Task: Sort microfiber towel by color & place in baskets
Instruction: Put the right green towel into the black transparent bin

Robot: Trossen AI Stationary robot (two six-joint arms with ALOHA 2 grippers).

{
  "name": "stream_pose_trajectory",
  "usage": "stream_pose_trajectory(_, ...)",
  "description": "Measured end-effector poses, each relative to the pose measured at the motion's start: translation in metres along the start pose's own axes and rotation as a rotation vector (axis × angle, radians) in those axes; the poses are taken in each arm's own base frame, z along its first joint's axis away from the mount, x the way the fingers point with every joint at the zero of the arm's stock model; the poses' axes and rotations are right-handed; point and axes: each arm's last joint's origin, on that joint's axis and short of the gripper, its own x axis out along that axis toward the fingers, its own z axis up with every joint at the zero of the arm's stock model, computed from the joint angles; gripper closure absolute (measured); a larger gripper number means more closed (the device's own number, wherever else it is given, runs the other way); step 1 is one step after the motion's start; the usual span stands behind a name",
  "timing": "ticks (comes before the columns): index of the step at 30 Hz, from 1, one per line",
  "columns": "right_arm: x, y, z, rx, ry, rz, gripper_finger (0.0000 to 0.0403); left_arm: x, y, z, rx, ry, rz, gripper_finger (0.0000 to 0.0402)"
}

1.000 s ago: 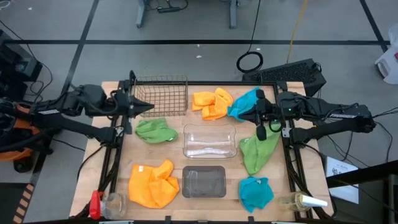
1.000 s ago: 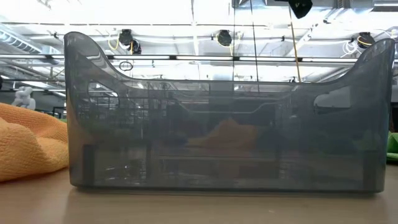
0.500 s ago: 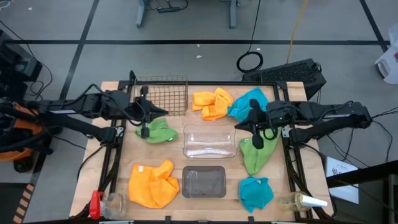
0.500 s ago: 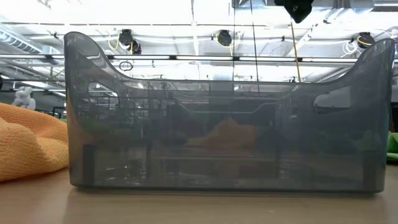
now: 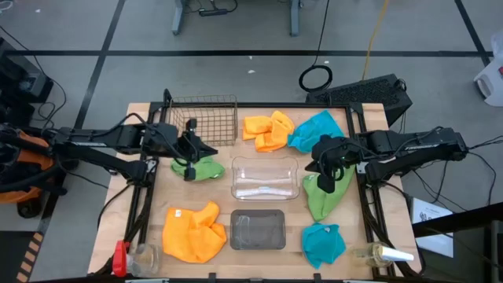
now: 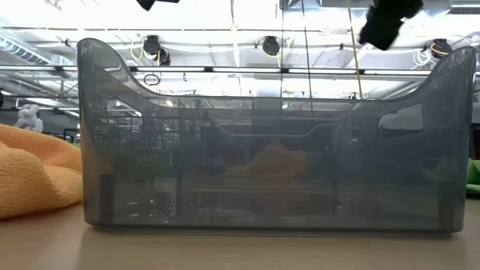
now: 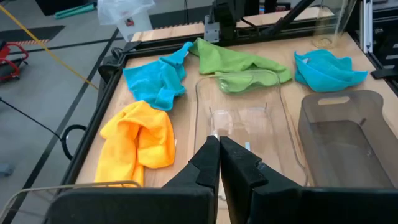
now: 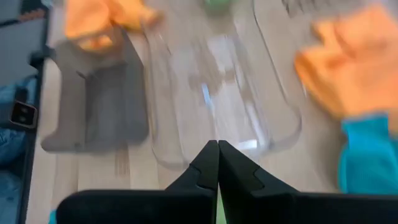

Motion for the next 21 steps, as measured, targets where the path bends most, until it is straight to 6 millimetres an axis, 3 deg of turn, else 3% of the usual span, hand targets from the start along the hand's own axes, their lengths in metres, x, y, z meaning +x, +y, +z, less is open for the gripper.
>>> stream_pose_trajectory(5,-0.001,-0.004,-0.011,0.127,0.112,-0.051,0.0403,0.013,-0.003,-0.009,0.003,-0.016,0.002,0.0382)
stream_pose_trajectory(13,0.000,-0.007,-0.020,0.152,0.218,-0.103,0.0403,0.035,-0.007,-0.020,0.007,0.044,-0.005,0.0382)
stream_pose_trajectory(21,0.022,-0.006,-0.020,0.141,0.329,-0.154,0.0402,0.056,-0.012,-0.035,0.018,0.134,-0.014,0.0382)
